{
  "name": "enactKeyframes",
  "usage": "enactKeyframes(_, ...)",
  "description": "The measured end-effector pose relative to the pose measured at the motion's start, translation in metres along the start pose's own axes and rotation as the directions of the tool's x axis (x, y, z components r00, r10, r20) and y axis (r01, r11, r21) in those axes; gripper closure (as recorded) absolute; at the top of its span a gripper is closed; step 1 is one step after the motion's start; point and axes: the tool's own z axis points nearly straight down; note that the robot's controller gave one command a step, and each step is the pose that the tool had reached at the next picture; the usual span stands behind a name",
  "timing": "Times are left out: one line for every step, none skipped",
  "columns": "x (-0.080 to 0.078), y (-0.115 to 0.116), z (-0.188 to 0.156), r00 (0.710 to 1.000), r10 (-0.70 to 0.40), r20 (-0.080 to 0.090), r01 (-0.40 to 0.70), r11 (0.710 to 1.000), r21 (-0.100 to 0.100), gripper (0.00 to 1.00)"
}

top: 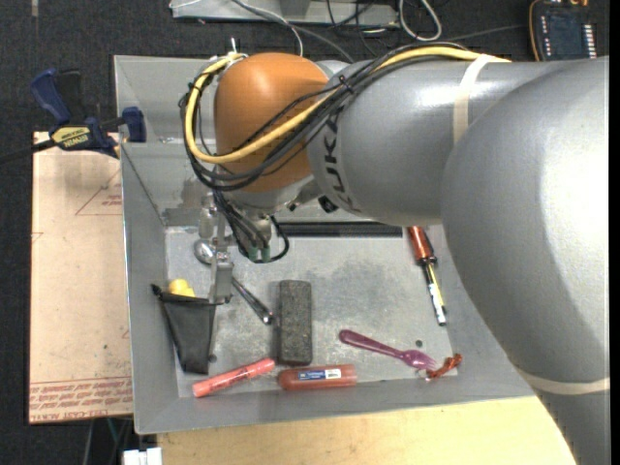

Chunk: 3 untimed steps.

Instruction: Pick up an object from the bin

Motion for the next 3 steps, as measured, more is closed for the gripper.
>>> enactKeyframes(-0.002, -0.002, -0.005, 1.0, 0.005, 0.007, -0.005, 1.0, -0.001, 0.0)
enactKeyframes(0.002, 0.02, 0.099, 0.997, 0.08, -0.003, -0.08, 0.997, -0.002, 0.0)
enactKeyframes(0.01, 0.024, 0.044, 0.999, -0.043, 0.023, 0.043, 0.999, -0.007, 0.0)
